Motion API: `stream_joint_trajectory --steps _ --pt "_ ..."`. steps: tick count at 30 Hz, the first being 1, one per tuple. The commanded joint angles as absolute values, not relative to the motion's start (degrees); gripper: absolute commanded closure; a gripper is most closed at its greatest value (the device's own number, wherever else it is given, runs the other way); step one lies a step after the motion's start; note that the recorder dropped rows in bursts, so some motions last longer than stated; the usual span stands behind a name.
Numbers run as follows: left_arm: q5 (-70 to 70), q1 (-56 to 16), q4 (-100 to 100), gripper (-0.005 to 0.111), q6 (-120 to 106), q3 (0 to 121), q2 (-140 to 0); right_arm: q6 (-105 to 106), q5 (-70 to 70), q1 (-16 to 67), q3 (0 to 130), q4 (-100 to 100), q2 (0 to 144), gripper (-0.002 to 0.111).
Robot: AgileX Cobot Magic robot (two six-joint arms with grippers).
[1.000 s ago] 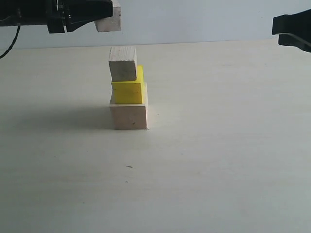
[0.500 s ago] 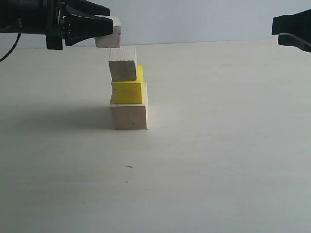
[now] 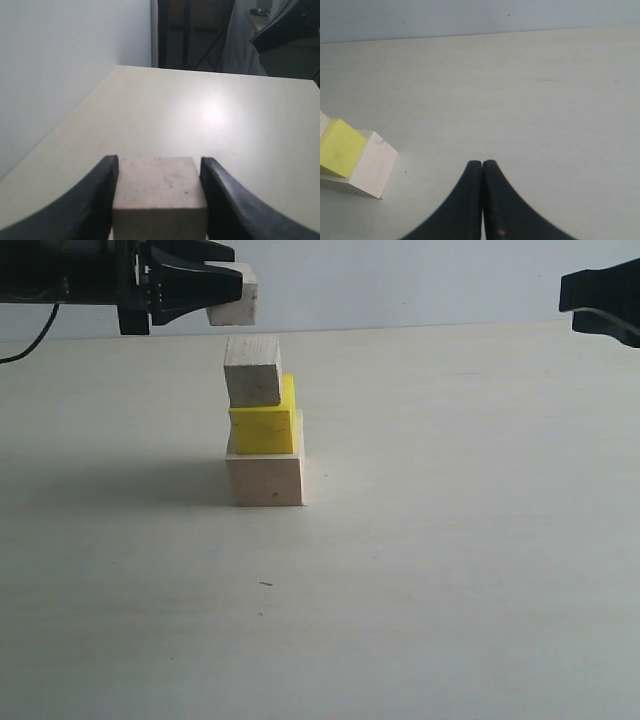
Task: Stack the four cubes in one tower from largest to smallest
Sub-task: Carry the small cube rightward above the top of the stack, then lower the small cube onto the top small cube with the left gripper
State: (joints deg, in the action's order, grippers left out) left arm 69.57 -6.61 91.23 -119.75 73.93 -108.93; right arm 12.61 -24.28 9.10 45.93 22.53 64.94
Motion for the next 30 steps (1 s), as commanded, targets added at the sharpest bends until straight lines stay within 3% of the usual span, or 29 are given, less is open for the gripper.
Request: stream_joint_trajectory --steps 1,30 --pt "70.0 -8.1 90.7 0.107 -119.6 75.2 -108.7 13.2 -23.6 9.0 45.8 22.5 64.6 0.108" --pt "70.0 -8.8 88.5 0.107 -120.0 76.9 -112.4 13.1 -23.4 9.0 45.8 22.7 64.6 0.108"
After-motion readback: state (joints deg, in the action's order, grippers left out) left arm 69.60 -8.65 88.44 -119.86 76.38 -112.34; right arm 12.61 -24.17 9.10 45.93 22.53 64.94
